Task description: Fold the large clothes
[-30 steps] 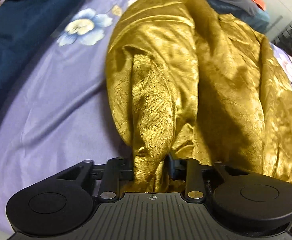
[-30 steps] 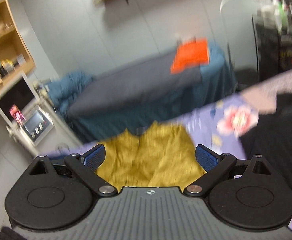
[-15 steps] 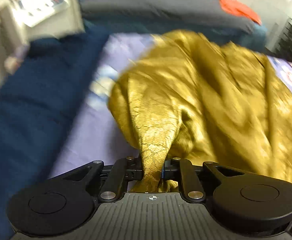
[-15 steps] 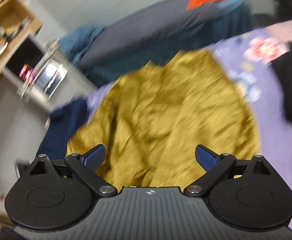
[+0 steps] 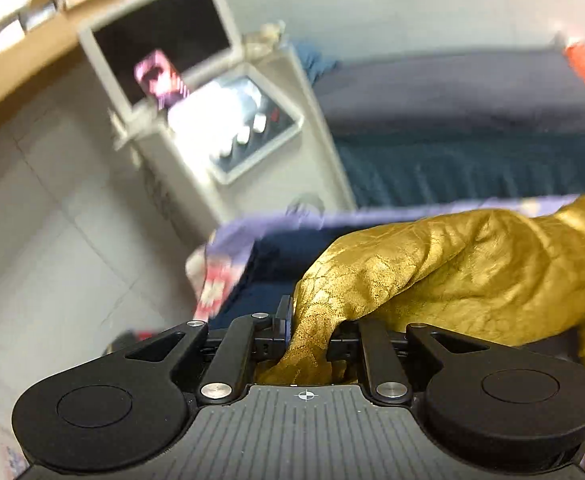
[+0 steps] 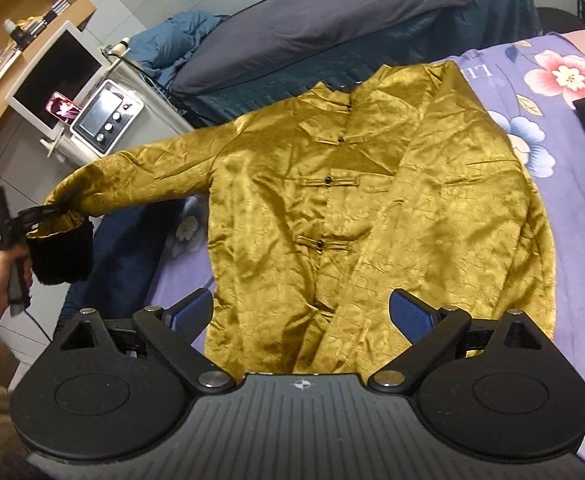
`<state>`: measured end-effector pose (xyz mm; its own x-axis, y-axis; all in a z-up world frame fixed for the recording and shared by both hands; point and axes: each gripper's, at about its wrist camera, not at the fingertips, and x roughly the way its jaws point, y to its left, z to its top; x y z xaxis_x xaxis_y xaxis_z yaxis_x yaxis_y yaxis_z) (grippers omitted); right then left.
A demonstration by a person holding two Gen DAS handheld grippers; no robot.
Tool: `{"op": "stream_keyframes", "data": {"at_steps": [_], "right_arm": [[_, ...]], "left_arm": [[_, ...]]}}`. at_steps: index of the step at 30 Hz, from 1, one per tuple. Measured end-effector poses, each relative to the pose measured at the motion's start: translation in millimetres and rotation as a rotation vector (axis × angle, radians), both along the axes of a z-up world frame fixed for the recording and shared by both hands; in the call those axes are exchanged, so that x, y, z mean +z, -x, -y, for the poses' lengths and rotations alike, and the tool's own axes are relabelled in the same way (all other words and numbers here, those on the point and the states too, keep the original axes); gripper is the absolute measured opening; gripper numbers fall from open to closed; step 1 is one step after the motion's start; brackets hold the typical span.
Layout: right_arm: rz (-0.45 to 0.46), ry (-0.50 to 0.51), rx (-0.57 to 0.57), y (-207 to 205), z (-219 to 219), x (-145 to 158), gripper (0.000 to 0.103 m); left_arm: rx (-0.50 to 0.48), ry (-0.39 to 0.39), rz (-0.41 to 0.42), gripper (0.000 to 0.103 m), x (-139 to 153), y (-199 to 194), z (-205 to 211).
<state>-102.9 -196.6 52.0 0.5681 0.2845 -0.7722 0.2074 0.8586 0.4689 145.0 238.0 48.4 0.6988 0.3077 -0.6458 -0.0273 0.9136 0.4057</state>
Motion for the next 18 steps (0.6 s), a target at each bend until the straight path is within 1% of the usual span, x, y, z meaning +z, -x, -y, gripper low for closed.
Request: {"op": "stream_keyframes", "data": {"at_steps": [1, 3, 4, 5, 6, 7, 8, 10, 12, 15, 17, 18], "right_arm": [[-0.001, 0.006, -0.004, 2, 1, 1, 0.096], [-0.004, 0.016, -0.015, 5, 3, 1, 0.096], [-0.008, 0.019, -0.022, 6, 5, 1, 0.096], [-0.014, 0.021, -0.028, 7, 6, 1, 0.096], [-0.020, 0.023, -0.035, 8, 8, 1, 0.096], [-0.025, 0.022, -0.040, 10, 9, 1, 0.096], [-0.029, 0.021, -0.042, 10, 10, 1, 0.096], [-0.034, 0.026, -0.045, 11, 11, 0, 0.097], [-0.043, 0.033, -0.040, 9, 11, -2, 0.097], [-0.058, 0.044, -0.015, 3, 8, -7, 0.097], [-0.065, 0.063, 0.022, -3, 3, -10, 0.097], [-0.067, 0.079, 0.047, -6, -1, -11, 0.097]], "left_arm": [[0.028, -0.011, -0.037, 0.067, -14, -8, -4], [0.079, -0.016, -0.105, 0.073, -41, -20, -15], [0.104, -0.032, -0.132, 0.095, -53, -23, -18], [0.132, -0.055, -0.154, 0.103, -64, -24, -23], [0.158, -0.074, -0.165, 0.103, -72, -24, -26], [0.179, -0.075, -0.165, 0.103, -76, -23, -31], [0.192, -0.052, -0.157, 0.103, -75, -19, -35], [0.222, 0.014, -0.135, 0.103, -67, -11, -43], [0.257, 0.052, -0.121, 0.103, -57, -1, -47], [0.271, 0.131, -0.083, 0.103, -37, 18, -55], [0.255, 0.146, -0.058, 0.103, -30, 33, -57], [0.247, 0.133, -0.047, 0.103, -26, 37, -55]]}}
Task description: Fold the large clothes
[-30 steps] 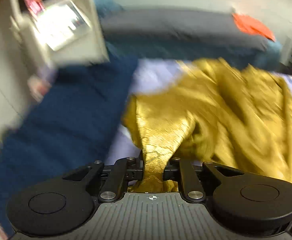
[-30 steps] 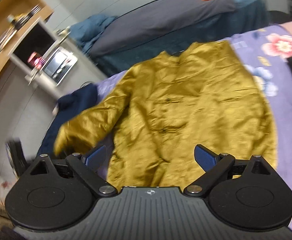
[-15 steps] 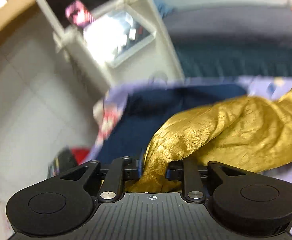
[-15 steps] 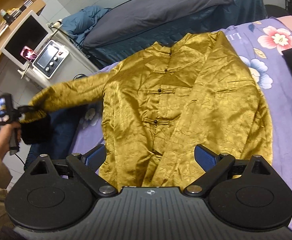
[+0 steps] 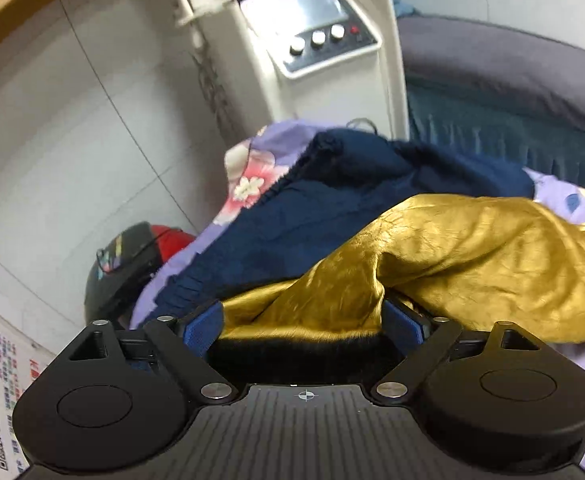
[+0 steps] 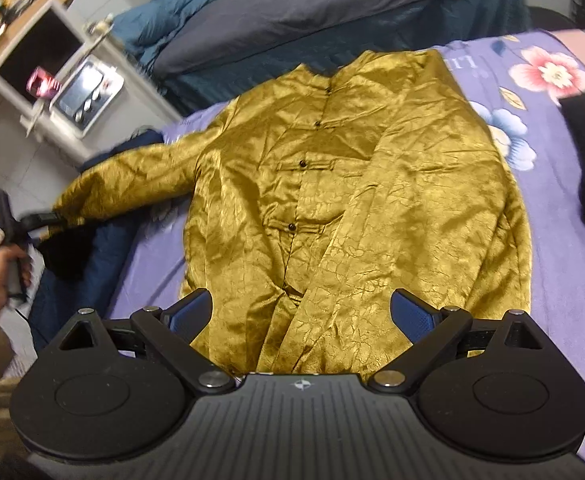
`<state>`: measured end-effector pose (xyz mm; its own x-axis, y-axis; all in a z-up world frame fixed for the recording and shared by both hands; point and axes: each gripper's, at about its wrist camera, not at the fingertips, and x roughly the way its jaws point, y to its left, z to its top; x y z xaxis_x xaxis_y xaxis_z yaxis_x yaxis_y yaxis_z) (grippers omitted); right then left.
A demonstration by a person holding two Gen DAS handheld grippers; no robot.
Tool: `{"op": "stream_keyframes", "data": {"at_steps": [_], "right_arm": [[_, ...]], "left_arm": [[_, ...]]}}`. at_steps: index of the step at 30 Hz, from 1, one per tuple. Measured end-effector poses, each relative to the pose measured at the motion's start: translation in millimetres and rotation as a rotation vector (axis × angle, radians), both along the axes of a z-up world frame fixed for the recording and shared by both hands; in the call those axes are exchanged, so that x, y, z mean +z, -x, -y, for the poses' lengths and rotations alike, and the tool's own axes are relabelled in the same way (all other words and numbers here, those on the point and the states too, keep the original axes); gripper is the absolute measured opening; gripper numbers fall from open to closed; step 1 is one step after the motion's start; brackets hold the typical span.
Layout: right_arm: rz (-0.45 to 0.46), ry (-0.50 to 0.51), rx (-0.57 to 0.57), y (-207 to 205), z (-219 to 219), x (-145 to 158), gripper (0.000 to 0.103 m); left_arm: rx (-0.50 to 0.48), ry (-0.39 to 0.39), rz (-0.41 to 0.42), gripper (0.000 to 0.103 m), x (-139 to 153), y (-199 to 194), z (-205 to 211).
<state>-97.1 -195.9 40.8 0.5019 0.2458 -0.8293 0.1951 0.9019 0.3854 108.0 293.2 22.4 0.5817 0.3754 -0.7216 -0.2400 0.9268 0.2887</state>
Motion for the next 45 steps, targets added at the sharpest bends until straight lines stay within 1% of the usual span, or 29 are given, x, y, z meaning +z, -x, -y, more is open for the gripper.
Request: {"op": "stream_keyframes", "data": {"at_steps": [4, 6, 8, 9, 10, 12, 13, 14, 17, 19, 20, 23, 24, 26, 27, 28, 30, 31, 34, 37, 40, 42, 45], "right_arm": [[-0.021, 0.107, 0.152, -10, -23, -8, 0.097], [-0.033, 0.167, 0.263, -12, -38, -15, 0.097], [-0.054, 0.232, 0.377, -11, -56, -23, 0.097], [-0.066, 0.263, 0.426, -9, -64, -28, 0.097], [-0.078, 0.287, 0.475, -7, -72, -33, 0.097], [-0.101, 0.324, 0.567, -1, -85, -43, 0.096], [-0.108, 0.346, 0.604, 2, -91, -48, 0.096], [-0.115, 0.367, 0.637, 6, -96, -52, 0.096], [-0.130, 0.425, 0.705, 12, -106, -63, 0.096], [-0.137, 0.467, 0.728, 15, -109, -69, 0.096], [-0.141, 0.483, 0.744, 16, -109, -71, 0.096], [-0.168, 0.490, 0.776, 18, -110, -81, 0.096], [-0.182, 0.490, 0.783, 19, -110, -86, 0.095], [-0.211, 0.499, 0.793, 21, -111, -99, 0.091], [-0.221, 0.514, 0.793, 22, -111, -105, 0.083], [-0.223, 0.538, 0.791, 24, -112, -110, 0.071], [-0.208, 0.576, 0.792, 27, -112, -115, 0.057], [-0.193, 0.577, 0.791, 28, -111, -113, 0.048], [-0.137, 0.569, 0.765, 28, -105, -100, 0.028], [-0.098, 0.518, 0.708, 25, -93, -86, 0.019], [-0.063, 0.467, 0.620, 20, -74, -71, 0.016], [-0.038, 0.437, 0.535, 14, -55, -59, 0.016], [0.009, 0.354, 0.355, 5, -11, -32, 0.015]], "left_arm": [[-0.063, -0.095, 0.018, 0.103, 8, 35, 18], [-0.089, -0.113, -0.003, 0.103, 4, 48, 26], [-0.083, -0.112, -0.013, 0.103, 2, 60, 29], [-0.062, -0.090, -0.014, 0.103, 1, 67, 30], [-0.045, -0.036, -0.016, 0.103, 0, 72, 31], [-0.042, 0.118, -0.037, 0.103, -7, 83, 30], [-0.056, 0.169, -0.053, 0.103, -12, 89, 34], [-0.068, 0.190, -0.069, 0.103, -17, 94, 40], [-0.123, 0.199, -0.129, 0.103, -33, 106, 69], [-0.186, 0.230, -0.163, 0.103, -42, 113, 90], [-0.214, 0.233, -0.174, 0.103, -45, 118, 103], [-0.295, 0.240, -0.203, 0.103, -53, 130, 139], [-0.325, 0.245, -0.215, 0.103, -57, 132, 151], [-0.368, 0.260, -0.234, 0.103, -63, 139, 171], [-0.381, 0.273, -0.247, 0.103, -66, 140, 179], [-0.390, 0.288, -0.261, 0.103, -68, 141, 186], [-0.400, 0.316, -0.282, 0.103, -74, 142, 195], [-0.407, 0.322, -0.290, 0.103, -77, 144, 199], [-0.413, 0.309, -0.319, 0.103, -86, 147, 206], [-0.413, 0.316, -0.353, 0.103, -90, 150, 210], [-0.439, 0.303, -0.363, 0.103, -91, 152, 215], [-0.452, 0.284, -0.364, 0.103, -91, 154, 219], [-0.464, 0.282, -0.373, 0.103, -93, 153, 222]]}}
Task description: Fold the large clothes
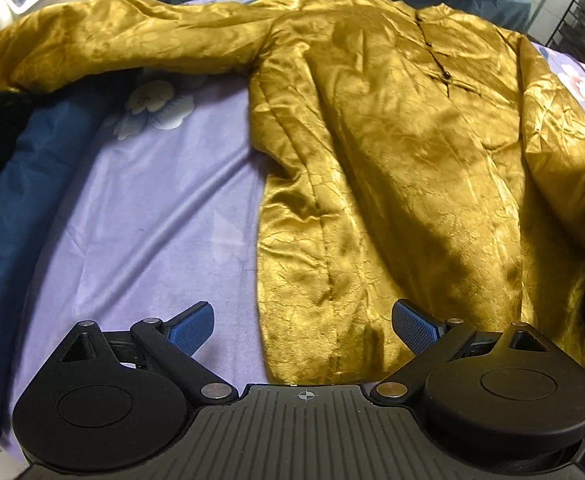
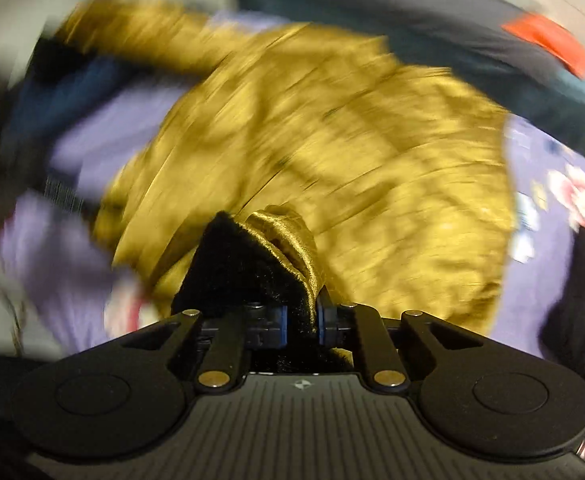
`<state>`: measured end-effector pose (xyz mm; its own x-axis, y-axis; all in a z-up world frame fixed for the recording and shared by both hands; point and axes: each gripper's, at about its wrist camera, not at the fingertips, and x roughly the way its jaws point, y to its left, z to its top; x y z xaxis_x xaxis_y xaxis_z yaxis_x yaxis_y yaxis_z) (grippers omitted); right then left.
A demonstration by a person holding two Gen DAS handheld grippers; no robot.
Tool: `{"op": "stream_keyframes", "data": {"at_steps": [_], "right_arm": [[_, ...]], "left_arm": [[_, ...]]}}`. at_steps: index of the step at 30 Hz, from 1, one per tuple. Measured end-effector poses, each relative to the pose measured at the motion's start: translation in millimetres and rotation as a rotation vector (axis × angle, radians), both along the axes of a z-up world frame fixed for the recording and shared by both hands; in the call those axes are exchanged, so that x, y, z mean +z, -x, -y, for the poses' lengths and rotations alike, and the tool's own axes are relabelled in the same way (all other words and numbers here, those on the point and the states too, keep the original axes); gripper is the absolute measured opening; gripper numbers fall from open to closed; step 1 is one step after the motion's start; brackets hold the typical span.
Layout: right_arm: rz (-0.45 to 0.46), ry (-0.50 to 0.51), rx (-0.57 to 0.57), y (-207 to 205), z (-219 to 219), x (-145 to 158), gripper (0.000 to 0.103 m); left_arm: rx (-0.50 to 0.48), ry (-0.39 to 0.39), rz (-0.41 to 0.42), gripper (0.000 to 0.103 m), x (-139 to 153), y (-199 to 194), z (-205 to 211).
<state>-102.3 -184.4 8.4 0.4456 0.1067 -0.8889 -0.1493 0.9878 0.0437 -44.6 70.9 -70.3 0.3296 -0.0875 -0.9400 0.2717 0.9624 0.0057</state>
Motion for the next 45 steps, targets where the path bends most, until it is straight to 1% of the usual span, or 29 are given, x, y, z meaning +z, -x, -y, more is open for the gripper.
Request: {"op": "stream_keyframes", "data": {"at_steps": [3, 5, 7, 9, 13, 16, 18, 21, 24, 26, 29, 30, 31, 32, 34, 36, 38, 40, 43, 45], "right_arm": [[0.088, -0.084, -0.225, -3, 59, 29, 0.015], [0.148, -0.093, -0.382, -4, 102, 45, 0.015], [0.208, -0.061, -0.517, -2, 141, 59, 0.015], [0.256, 0.009, -0.610, 0, 172, 70, 0.015], [0.317, 0.160, -0.716, 6, 218, 84, 0.015], [0.336, 0.216, -0.798, 8, 251, 83, 0.015], [0.332, 0.229, -0.853, 9, 272, 78, 0.015], [0.302, 0.217, -0.906, 6, 295, 62, 0.015], [0.250, 0.188, -0.944, 3, 315, 38, 0.016], [0.216, 0.167, -0.974, 2, 324, 23, 0.020], [0.191, 0.179, -1.062, 1, 333, 9, 0.048], [0.196, 0.184, -1.094, 4, 334, 10, 0.074], [0.209, 0.189, -1.123, 6, 334, 10, 0.093], [0.233, 0.197, -1.151, 9, 332, 12, 0.095], [0.304, 0.222, -1.167, 17, 322, 19, 0.095], [0.352, 0.227, -1.147, 21, 313, 27, 0.096], [0.393, 0.202, -1.107, 22, 303, 33, 0.097], [0.424, 0.161, -1.038, 19, 291, 41, 0.099], [0.428, 0.110, -0.948, 15, 269, 45, 0.100], [0.393, 0.046, -0.900, 8, 257, 41, 0.100]], "left_arm": [[-0.005, -0.007, -0.003, 0.103, 0, 1, 2], [-0.002, -0.007, -0.007, 0.103, 0, 0, 2], [0.008, -0.005, -0.009, 0.103, 0, -1, 1], [0.019, -0.006, -0.010, 0.103, 1, -2, 0], [0.040, -0.022, -0.012, 0.103, 2, -3, -2], [0.058, -0.030, -0.014, 0.103, 3, -4, -4], [0.070, -0.035, -0.013, 0.103, 4, -5, -7], [0.090, -0.042, -0.011, 0.103, 6, -7, -9], [0.110, -0.049, -0.009, 0.103, 7, -6, -11], [0.124, -0.055, -0.008, 0.103, 8, -6, -11], [0.135, -0.067, -0.003, 0.103, 9, -5, -14], [0.138, -0.074, 0.001, 0.103, 9, -4, -16], [0.142, -0.081, 0.005, 0.103, 9, -3, -18], [0.146, -0.085, 0.008, 0.103, 9, -2, -21], [0.152, -0.078, 0.015, 0.103, 9, 0, -29], [0.147, -0.064, 0.024, 0.103, 10, 4, -36], [0.121, -0.043, 0.036, 0.103, 13, 7, -41], [0.072, -0.038, 0.049, 0.103, 16, 12, -41], [-0.012, -0.044, 0.069, 0.103, 18, 21, -33], [-0.058, -0.035, 0.069, 0.103, 17, 25, -26]]}}
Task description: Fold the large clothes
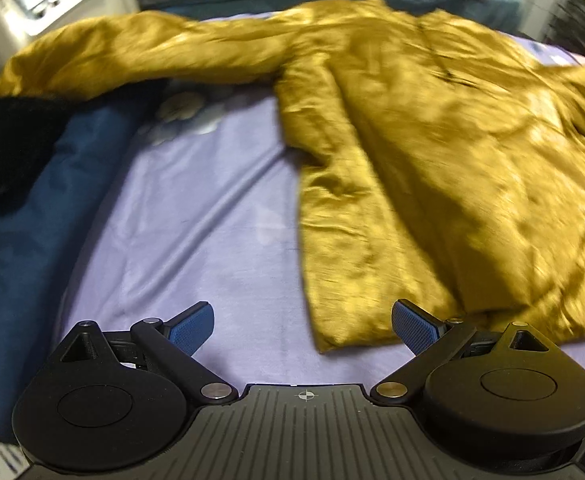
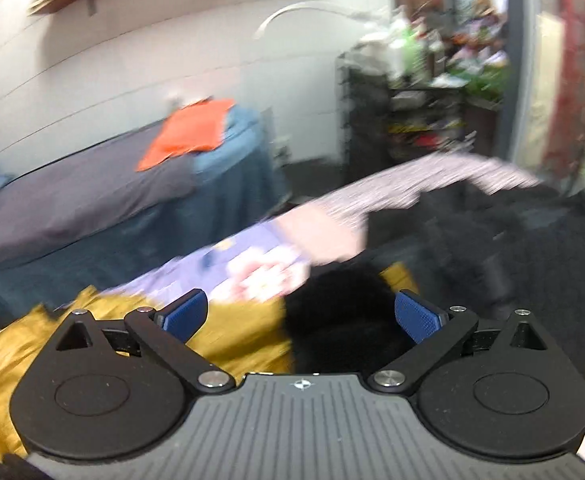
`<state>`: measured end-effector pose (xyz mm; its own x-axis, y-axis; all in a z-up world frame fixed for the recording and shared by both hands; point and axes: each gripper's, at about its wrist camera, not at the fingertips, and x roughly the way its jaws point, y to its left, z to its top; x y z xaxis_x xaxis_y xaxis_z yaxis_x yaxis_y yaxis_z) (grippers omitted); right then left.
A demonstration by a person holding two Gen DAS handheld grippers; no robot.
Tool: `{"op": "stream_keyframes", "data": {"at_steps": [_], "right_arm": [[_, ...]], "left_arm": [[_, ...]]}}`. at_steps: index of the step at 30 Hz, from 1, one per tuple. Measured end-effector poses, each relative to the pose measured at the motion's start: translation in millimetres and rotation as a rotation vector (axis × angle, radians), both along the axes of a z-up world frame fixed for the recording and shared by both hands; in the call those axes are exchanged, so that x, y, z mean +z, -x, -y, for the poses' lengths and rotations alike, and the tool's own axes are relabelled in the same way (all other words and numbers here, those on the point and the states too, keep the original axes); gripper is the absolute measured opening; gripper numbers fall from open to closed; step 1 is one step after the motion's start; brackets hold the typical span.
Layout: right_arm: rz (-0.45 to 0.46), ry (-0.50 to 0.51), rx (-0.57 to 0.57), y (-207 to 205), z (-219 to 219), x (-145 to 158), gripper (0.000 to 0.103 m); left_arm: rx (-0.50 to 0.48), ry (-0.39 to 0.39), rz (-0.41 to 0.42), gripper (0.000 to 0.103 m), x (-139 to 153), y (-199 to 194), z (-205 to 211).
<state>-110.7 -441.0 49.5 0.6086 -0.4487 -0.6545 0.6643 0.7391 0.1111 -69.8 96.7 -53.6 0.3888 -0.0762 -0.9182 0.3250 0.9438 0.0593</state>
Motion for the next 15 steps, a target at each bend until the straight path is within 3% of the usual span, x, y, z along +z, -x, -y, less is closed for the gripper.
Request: {"op": "stream_keyframes", "data": {"at_steps": [4, 8, 12, 15], "right_arm": [[-0.058, -0.161, 0.103, -14, -31, -23, 0.100], [-0.185, -0.239, 0.206, -24, -84, -55, 0.099], [-0.259, -0.251, 0.321, -30, -130, -70, 0.099], [-0.288, -0.245, 0.356, -30, -147, -72, 0.099]], "left_arm": [[-0.022, 0.036, -0.001, 0.103, -3, 2, 14], [-0.034, 0.069, 0.002, 0.103, -8, -6, 31], [-0.063, 0.003, -0.041, 0.103, -30, -19, 53], [-0.066, 0.005, -0.088, 0.103, -47, -26, 61]]}}
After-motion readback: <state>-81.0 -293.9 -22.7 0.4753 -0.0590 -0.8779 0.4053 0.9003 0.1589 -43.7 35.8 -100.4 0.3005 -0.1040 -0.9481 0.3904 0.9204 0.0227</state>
